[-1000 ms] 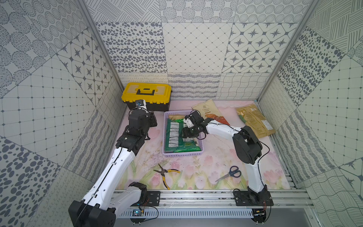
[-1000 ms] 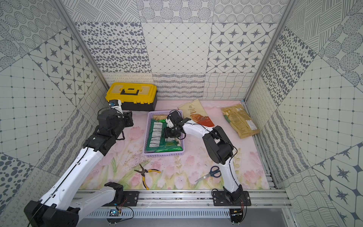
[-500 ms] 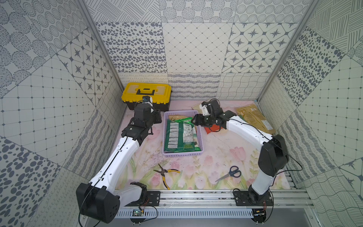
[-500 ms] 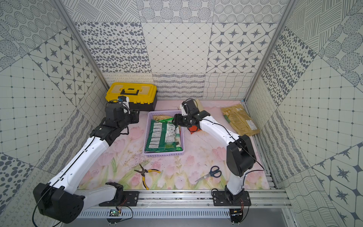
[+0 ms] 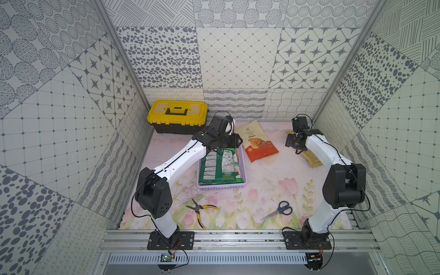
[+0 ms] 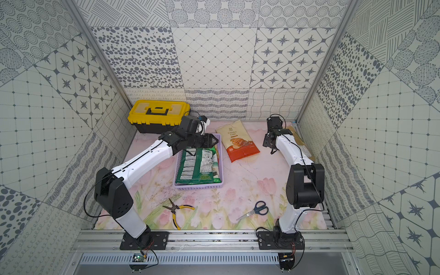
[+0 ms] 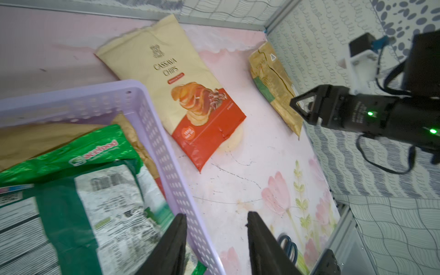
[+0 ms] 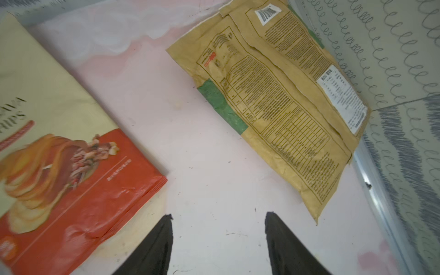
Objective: Put the potato chips into the basket
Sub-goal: Pick up the potato chip from the center of the board.
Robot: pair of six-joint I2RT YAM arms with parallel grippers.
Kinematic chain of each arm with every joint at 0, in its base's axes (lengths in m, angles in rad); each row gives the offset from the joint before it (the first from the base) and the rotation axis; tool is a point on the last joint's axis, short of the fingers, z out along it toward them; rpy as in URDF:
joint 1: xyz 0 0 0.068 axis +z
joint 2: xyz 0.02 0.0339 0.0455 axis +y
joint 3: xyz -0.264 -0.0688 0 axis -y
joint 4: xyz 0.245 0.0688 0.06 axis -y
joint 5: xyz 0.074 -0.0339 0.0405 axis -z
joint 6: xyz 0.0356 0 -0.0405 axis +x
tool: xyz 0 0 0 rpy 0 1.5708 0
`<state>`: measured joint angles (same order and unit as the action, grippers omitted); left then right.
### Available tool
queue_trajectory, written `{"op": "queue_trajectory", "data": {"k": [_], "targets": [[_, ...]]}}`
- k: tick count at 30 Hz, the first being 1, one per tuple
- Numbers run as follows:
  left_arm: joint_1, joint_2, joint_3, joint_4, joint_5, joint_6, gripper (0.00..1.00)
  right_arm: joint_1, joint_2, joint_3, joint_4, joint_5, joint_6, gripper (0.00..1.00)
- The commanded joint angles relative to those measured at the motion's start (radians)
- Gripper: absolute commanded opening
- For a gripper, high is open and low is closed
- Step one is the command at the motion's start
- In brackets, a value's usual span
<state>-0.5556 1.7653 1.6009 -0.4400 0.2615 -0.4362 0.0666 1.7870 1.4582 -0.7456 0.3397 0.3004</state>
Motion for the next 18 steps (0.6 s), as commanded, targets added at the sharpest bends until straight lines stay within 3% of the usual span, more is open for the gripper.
{"op": "queue_trajectory", "data": {"k": [1, 6, 10, 18], "targets": [[-0.040, 0.100, 0.098, -0.121, 0.193, -0.056, 0.46, -0.005, 0.072, 0.032, -0.021, 0.115, -0.144, 0.63], [-0.040, 0.172, 0.193, -0.269, 0.217, 0.037, 0.46, -0.033, 0.161, 0.051, -0.019, 0.148, -0.209, 0.60], [-0.040, 0.154, 0.134, -0.237, 0.215, 0.073, 0.46, -0.055, 0.206, 0.058, -0.018, 0.171, -0.246, 0.59], [-0.044, 0.150, 0.052, -0.168, 0.236, 0.014, 0.46, -0.088, 0.260, 0.090, -0.014, 0.247, -0.267, 0.58]]}}
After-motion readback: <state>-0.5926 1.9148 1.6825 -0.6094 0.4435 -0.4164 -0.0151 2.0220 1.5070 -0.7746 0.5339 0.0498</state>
